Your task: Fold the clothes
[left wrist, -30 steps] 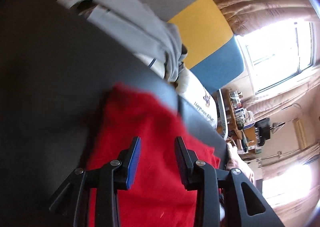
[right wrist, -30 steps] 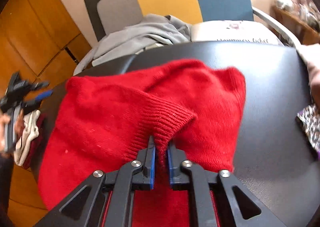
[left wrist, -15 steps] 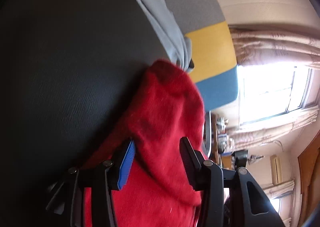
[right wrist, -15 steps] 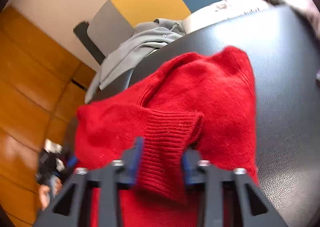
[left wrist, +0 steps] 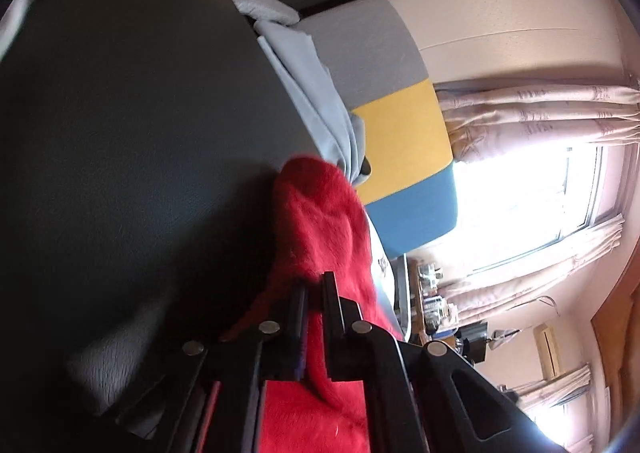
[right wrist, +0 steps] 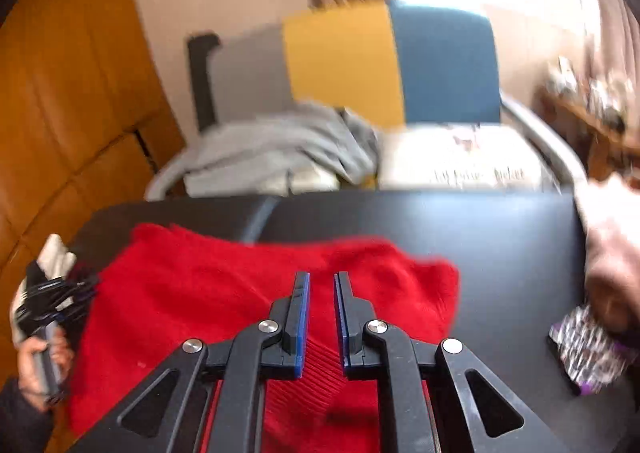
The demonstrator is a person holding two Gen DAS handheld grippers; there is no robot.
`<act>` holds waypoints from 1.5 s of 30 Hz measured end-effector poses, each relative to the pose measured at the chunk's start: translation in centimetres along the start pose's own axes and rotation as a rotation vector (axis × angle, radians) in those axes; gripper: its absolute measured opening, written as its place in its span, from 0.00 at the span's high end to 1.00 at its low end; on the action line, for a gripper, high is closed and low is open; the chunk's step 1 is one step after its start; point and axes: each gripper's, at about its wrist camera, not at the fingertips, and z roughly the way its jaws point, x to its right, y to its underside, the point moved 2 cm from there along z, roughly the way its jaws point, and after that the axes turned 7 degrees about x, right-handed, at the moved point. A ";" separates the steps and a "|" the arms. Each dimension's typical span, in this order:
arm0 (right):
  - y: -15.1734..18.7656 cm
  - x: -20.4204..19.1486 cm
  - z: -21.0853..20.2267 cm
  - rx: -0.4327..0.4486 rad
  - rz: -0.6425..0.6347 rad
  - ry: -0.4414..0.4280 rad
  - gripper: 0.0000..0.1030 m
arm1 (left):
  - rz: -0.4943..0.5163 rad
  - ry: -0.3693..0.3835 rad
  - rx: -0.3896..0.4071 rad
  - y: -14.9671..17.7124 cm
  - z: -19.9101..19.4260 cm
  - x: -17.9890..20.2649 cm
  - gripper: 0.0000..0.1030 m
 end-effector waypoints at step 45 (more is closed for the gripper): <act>-4.6 -24.9 19.0 -0.371 -0.278 -0.437 0.16 | -0.123 0.134 -0.004 0.0 1.8 -3.5 0.68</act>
